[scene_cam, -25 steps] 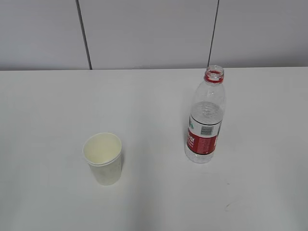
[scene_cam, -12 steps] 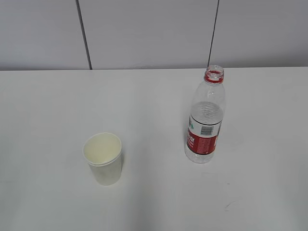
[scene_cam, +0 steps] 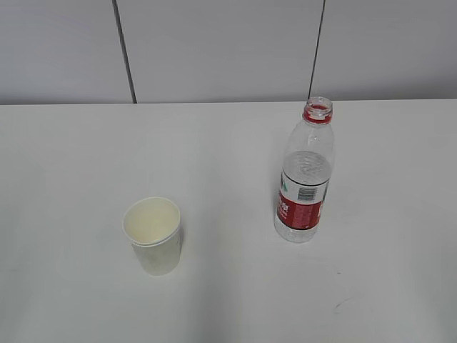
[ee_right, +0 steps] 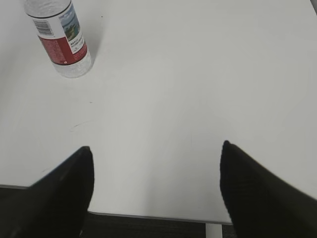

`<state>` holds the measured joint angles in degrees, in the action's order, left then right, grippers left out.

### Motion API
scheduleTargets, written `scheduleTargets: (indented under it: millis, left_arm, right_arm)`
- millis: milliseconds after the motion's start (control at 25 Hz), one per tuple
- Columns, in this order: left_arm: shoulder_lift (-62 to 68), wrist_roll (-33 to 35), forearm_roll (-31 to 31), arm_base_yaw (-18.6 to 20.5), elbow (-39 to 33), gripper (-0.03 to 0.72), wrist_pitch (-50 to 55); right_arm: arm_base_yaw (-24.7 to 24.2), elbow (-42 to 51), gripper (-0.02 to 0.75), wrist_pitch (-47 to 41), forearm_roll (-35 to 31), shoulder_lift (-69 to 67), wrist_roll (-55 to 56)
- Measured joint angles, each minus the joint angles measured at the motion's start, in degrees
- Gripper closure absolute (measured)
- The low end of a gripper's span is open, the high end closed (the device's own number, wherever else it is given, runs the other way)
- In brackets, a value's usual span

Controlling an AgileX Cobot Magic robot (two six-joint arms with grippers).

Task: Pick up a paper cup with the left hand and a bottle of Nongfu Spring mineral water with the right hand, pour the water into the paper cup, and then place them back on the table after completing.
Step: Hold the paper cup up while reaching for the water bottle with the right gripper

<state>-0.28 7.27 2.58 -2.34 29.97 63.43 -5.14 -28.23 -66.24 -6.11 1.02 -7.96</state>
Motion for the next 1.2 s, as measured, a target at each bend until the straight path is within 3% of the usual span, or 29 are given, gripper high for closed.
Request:
scheduleTargets:
  millis: [240, 480, 840, 1200]
  left_arm:
    - [0.0, 0.0, 0.0, 0.0, 0.4, 0.207, -0.8]
    - [0.0, 0.0, 2.3, 0.0, 1.3, 0.207, -16.2]
    - [5.0, 0.0, 3.6, 0.0, -4.9, 0.207, -34.2]
    - [13.2, 0.0, 4.4, 0.0, -11.8, 0.207, -49.1]
  right_arm:
    - [0.0, 0.0, 0.151, 0.0, -0.3, 0.0, 0.0]
    - [0.0, -0.7, 0.151, 3.1, -1.1, 0.0, 0.0]
    - [0.0, 4.8, 0.151, 24.6, -1.4, 0.0, 0.0]
    - [0.0, 11.9, 0.151, 34.2, -1.7, 0.0, 0.0]
